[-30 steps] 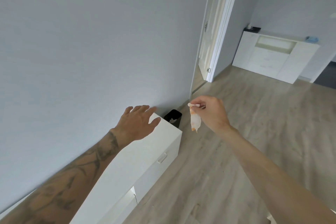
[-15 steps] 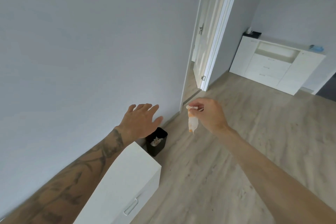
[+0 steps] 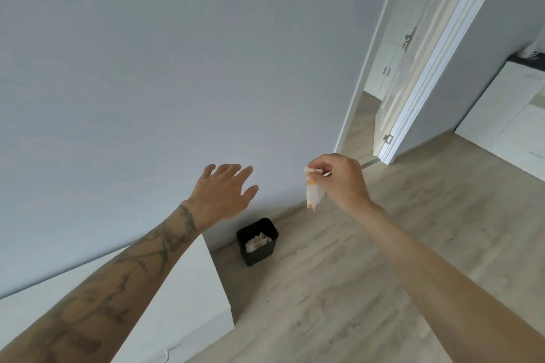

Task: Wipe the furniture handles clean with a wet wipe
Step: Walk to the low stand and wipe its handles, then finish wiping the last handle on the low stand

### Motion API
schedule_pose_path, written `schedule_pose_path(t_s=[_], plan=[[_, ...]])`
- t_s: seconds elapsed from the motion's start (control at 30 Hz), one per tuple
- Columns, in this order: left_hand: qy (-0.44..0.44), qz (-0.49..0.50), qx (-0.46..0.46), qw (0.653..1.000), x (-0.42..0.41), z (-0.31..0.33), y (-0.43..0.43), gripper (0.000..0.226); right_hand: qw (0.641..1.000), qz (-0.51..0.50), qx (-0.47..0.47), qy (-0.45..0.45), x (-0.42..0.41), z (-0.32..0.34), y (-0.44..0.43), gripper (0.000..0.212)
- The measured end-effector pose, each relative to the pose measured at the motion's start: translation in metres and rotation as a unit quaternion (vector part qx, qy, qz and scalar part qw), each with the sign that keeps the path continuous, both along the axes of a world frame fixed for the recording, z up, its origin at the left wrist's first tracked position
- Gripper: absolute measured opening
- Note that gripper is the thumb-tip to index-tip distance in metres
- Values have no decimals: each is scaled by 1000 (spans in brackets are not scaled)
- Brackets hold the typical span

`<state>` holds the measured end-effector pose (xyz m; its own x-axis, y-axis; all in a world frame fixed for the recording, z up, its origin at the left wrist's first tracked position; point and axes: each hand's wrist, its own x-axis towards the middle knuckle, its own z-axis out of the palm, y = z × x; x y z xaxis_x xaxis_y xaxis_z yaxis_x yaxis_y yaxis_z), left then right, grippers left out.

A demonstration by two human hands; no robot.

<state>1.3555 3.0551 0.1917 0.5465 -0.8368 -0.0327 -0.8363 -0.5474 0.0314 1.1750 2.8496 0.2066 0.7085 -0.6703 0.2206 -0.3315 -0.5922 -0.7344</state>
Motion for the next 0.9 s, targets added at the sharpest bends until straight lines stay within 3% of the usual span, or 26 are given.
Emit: schedule_pose_path(t_s=[0.5, 0.7, 0.9], plan=[[62, 140, 0, 988, 110, -117, -160, 62, 992, 108, 45, 48, 175, -108, -185, 15], [102, 205, 24, 973, 146, -203, -190, 62, 982, 146, 67, 101, 238, -215, -223, 20], [133, 246, 43, 959, 168, -329, -215, 59, 971, 172, 80, 146, 282, -370, -246, 13]])
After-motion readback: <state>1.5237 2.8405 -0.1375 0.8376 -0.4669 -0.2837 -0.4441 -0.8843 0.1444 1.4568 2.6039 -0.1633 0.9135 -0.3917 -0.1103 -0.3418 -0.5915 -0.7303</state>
